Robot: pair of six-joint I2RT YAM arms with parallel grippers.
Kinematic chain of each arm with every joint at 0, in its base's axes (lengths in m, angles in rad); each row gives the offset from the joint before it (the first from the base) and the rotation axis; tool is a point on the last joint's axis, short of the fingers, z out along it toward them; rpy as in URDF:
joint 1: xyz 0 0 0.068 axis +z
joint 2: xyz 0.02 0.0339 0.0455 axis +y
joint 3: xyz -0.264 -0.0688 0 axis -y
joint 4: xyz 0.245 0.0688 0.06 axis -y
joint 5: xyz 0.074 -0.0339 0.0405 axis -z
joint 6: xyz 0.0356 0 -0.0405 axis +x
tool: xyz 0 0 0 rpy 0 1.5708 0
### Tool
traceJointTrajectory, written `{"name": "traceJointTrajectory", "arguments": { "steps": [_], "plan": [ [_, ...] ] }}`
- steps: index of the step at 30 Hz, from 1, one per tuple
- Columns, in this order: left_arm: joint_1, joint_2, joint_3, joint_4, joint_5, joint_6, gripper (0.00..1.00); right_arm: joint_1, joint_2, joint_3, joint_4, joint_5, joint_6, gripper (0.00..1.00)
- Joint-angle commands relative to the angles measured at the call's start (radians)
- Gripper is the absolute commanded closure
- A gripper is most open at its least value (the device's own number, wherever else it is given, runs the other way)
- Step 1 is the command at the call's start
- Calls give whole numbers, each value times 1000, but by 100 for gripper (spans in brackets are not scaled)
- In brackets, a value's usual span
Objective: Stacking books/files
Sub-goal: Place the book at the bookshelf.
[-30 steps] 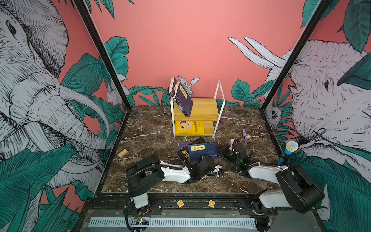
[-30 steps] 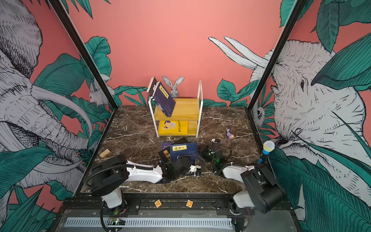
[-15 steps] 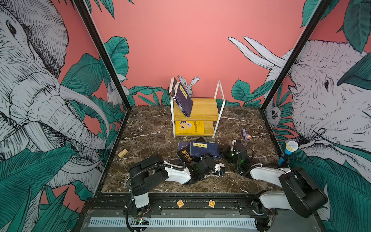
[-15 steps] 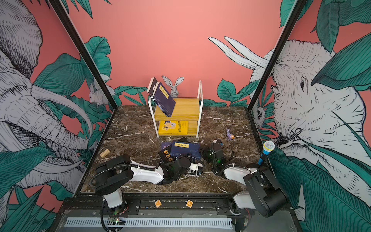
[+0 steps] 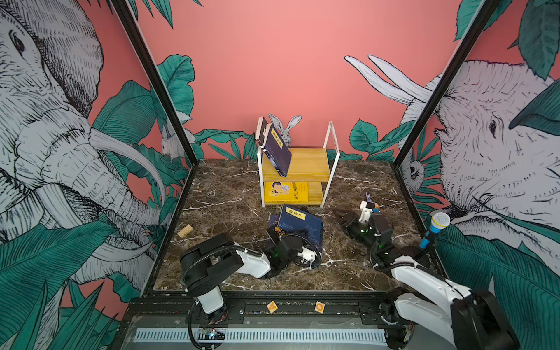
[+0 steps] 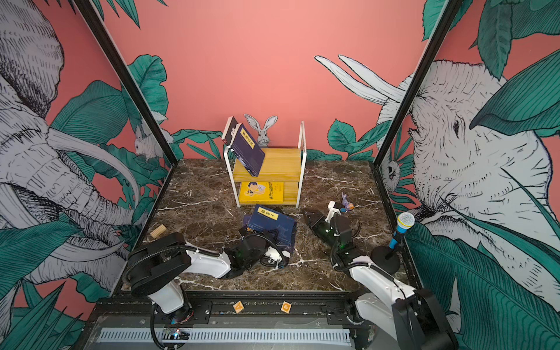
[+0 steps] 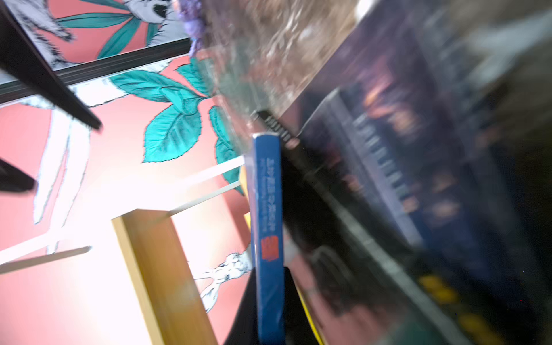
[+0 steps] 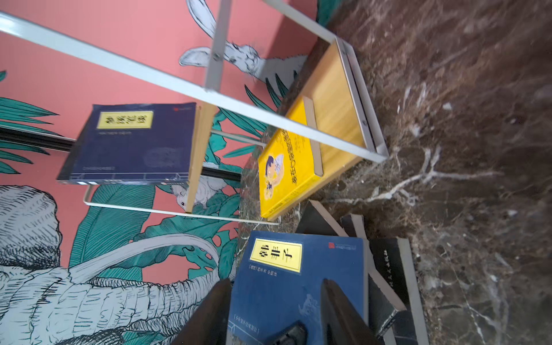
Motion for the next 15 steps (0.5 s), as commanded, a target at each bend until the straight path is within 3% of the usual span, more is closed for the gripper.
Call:
{"name": "traceJointTrajectory", "arguments": {
  "steps": [1, 7, 11, 15],
  "plan": [
    [58, -38, -17, 189, 137, 146, 100, -31, -120, -10, -133, 7, -100, 42],
    [94, 59, -29, 391, 180, 167, 100, -58, -370, 19, -475, 147, -297, 15],
    [105, 134, -10, 525, 145, 145, 100, -66, -504, 49, -678, 277, -416, 1],
    [124, 175, 53, 552, 86, 108, 100, -67, -578, 75, -789, 354, -542, 1]
  ]
}}
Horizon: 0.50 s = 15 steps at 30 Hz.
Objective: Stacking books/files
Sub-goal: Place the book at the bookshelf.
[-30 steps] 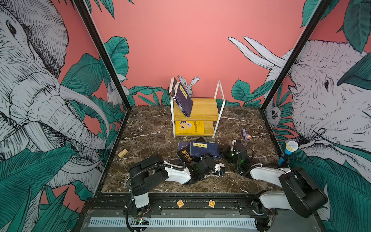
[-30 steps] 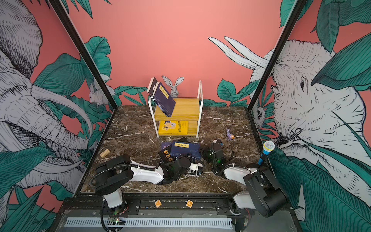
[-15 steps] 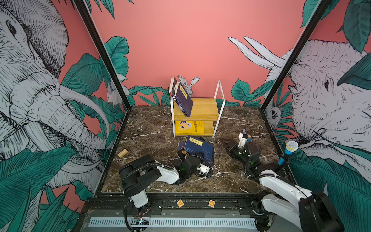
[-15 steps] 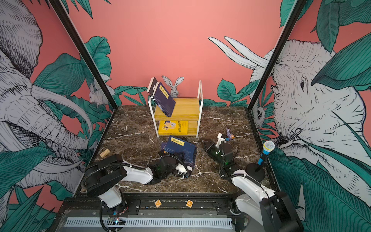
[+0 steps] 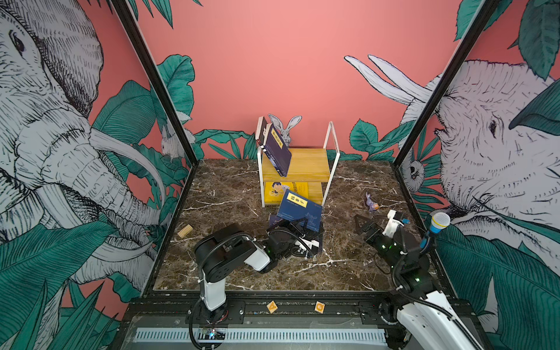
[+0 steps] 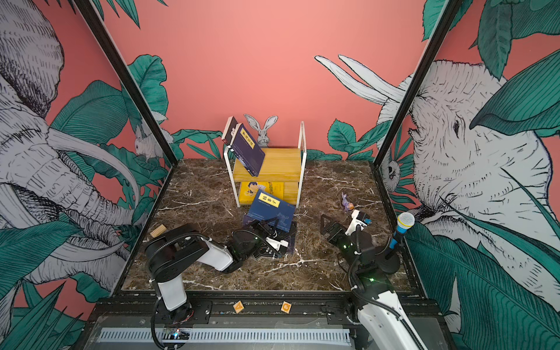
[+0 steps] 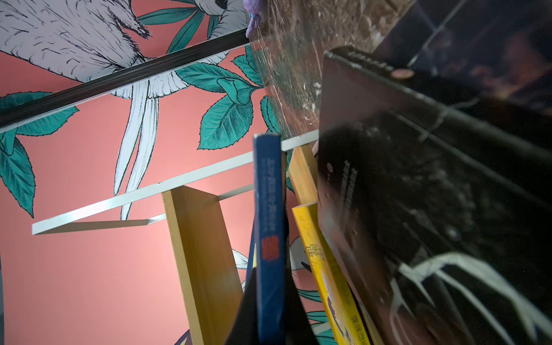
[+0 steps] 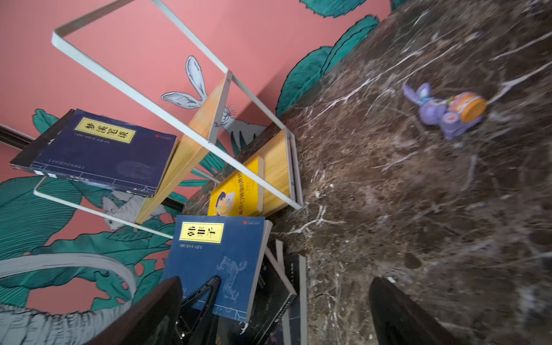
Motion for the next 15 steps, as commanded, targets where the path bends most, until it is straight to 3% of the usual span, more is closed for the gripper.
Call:
{"name": "traceJointTrajectory", "arguments": {
  "steps": [1, 9, 15],
  "plan": [
    [24, -3, 64, 148, -49, -24, 100, -5, -33, 47, -157, 121, -166, 1],
    [76, 27, 123, 148, -74, -104, 100, -4, -59, 95, -304, 208, -420, 1],
    [137, 73, 179, 148, -45, -166, 100, -5, -123, 36, -247, 203, -416, 1]
  ]
}}
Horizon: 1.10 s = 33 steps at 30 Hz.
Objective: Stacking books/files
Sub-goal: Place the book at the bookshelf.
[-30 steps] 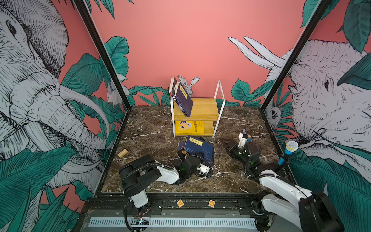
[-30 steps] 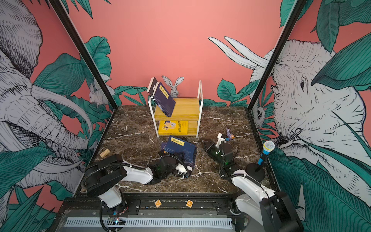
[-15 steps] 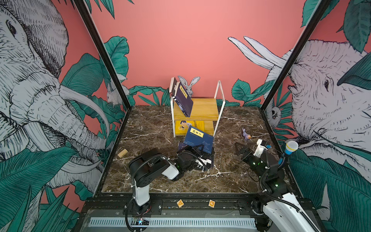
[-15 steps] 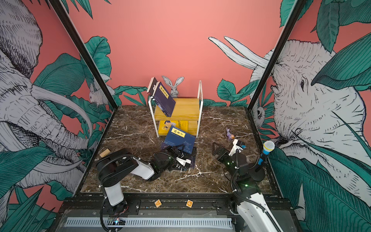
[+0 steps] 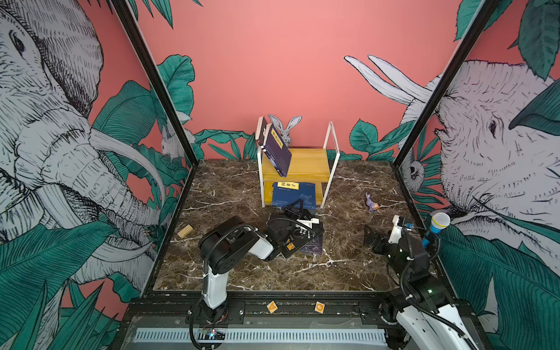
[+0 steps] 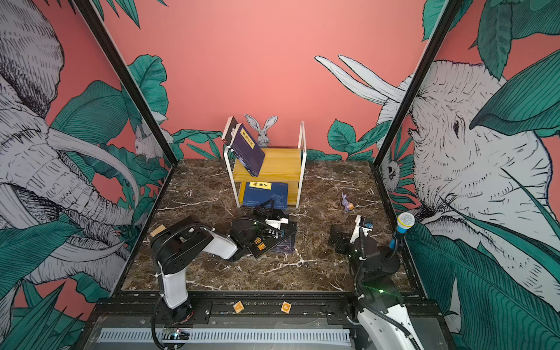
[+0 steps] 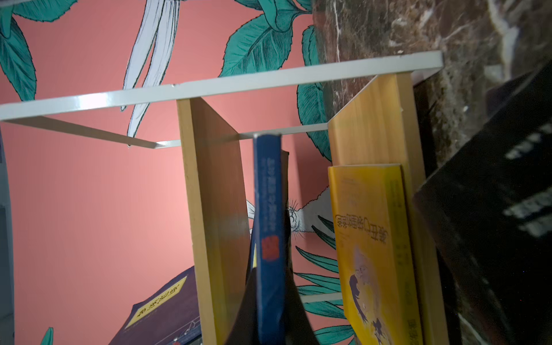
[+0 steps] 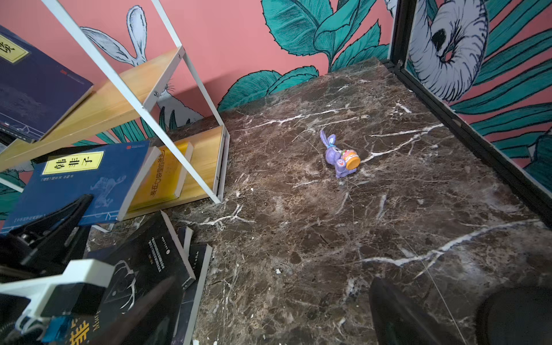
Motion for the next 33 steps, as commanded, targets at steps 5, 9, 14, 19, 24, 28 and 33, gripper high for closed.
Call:
{"name": "traceJointTrajectory", "arguments": {
  "steps": [5, 9, 14, 19, 24, 28, 33],
  "plan": [
    [69, 69, 76, 67, 51, -64, 100, -2, -2, -3, 0, 32, -43, 1],
    [94, 135, 123, 68, 69, -59, 100, -3, 6, 0, 1, 29, -43, 1],
    [116, 200, 185, 66, 83, -59, 100, -2, 3, 3, -5, 26, -39, 1],
    [120, 247, 220, 67, 100, -67, 100, -2, 3, 0, -5, 26, -37, 1],
    [120, 255, 219, 55, 109, -70, 86, -2, 11, 1, -6, 28, -35, 1],
    [120, 225, 207, -3, 100, -83, 55, -2, 10, 3, -9, 27, -34, 1],
    [120, 181, 195, -72, 90, -87, 49, -2, 12, 0, -6, 27, -34, 1]
  ]
}}
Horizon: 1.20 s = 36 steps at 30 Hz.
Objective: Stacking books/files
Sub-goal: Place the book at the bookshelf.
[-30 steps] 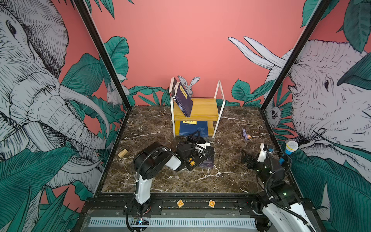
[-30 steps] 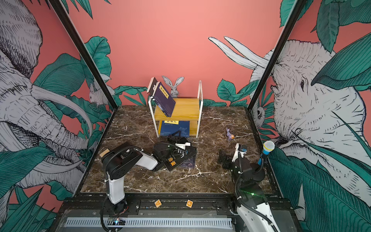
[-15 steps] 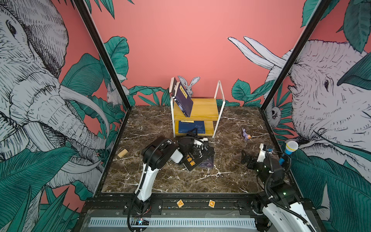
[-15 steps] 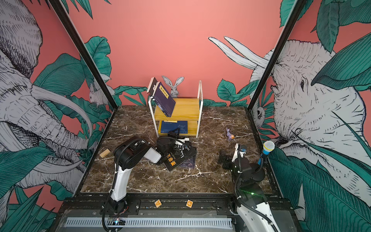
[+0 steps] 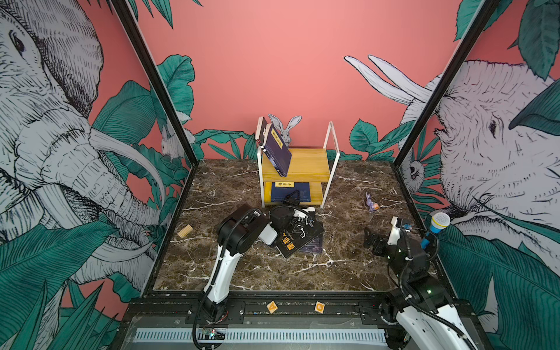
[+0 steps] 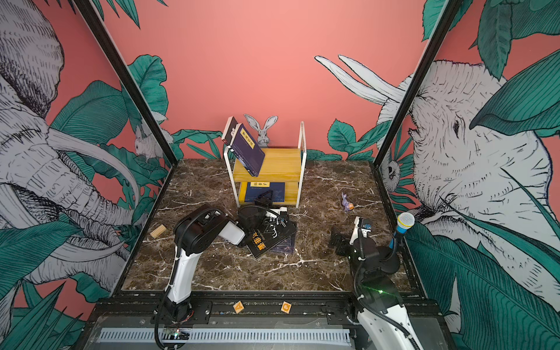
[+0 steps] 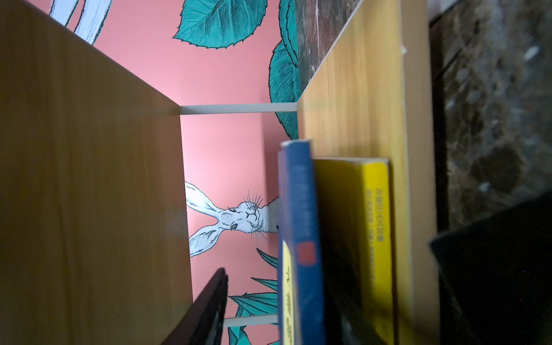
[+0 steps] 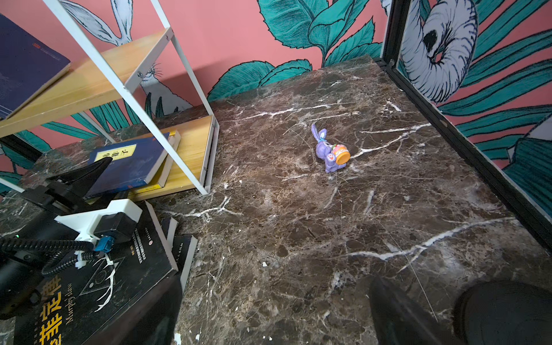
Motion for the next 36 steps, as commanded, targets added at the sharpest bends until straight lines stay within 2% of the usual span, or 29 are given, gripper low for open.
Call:
{"name": "traceJointTrajectory", "arguments": {
  "steps": [1, 7, 15, 19, 22, 26, 29, 36],
  "plan": [
    [4, -77, -22, -54, 5, -1, 49, -3, 4, 5, 16, 7, -5, 1],
    [4, -177, -70, -213, -2, -18, 40, -2, 8, 8, 12, 10, -6, 1],
    [4, -316, -63, -538, 23, -90, 18, -2, 6, 12, 10, 12, -5, 1],
    [4, -385, -23, -789, 62, -123, 13, -2, 6, 12, 10, 10, -6, 1],
    [4, -395, 16, -914, 76, -133, 9, -2, 4, 11, 9, 11, -6, 1],
    [4, -368, 44, -927, 68, -101, 7, -3, 5, 10, 11, 12, -6, 1],
    [4, -397, 54, -1023, 103, -92, 1, -2, 3, 12, 9, 8, -6, 1],
    [35, -458, 84, -1218, 153, -86, 1, -2, -3, 11, 7, 10, -6, 1]
  ]
}}
